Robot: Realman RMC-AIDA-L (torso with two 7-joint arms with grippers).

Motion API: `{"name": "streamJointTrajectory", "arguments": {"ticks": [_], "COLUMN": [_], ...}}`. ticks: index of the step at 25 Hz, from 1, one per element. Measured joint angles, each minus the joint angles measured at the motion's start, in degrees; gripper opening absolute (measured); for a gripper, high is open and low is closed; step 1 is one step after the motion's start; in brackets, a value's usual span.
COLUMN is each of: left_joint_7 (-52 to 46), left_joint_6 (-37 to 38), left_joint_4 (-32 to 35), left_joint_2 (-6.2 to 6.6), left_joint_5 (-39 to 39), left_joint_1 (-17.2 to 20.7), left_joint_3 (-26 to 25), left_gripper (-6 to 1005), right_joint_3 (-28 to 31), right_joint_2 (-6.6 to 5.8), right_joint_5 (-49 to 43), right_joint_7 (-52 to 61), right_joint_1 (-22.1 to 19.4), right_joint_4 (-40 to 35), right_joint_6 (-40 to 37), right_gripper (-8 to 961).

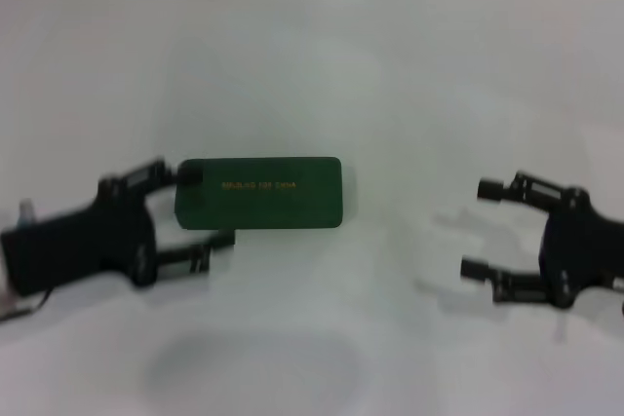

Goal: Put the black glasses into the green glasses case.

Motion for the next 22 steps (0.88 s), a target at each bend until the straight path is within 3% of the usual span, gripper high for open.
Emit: {"name": "streamJointTrajectory", "arguments": {"ticks": [4,7,22], "left_joint_7": [2.5,4.5,5.3], "left_joint_6": [2.2,2.4,3.1], "left_joint_4": [0.2,0.1,-1.4], "left_joint_2": [-0.57,-0.98,-1.21], "left_joint_5": [4.0,5.5,7.8], "left_joint_1": [3.3,5.5,6.0], "left_joint_3": [-1.8,-3.1,-6.5], "left_gripper": [833,870,866], "right_joint_3": [-0.2,-0.2,0.2], "right_joint_2": [1.44,1.76,2.09], "right_joint_5": [-1.7,-1.8,-1.4], "right_joint_7": [-3.1,-3.4,-3.5], "right_joint_1": [-1.8,-2.2,-2.2], "right_joint_4": [0.6,1.3,3.2], "right_joint_6": [-0.5,-0.2,2.5], "right_gripper": [886,886,886]}}
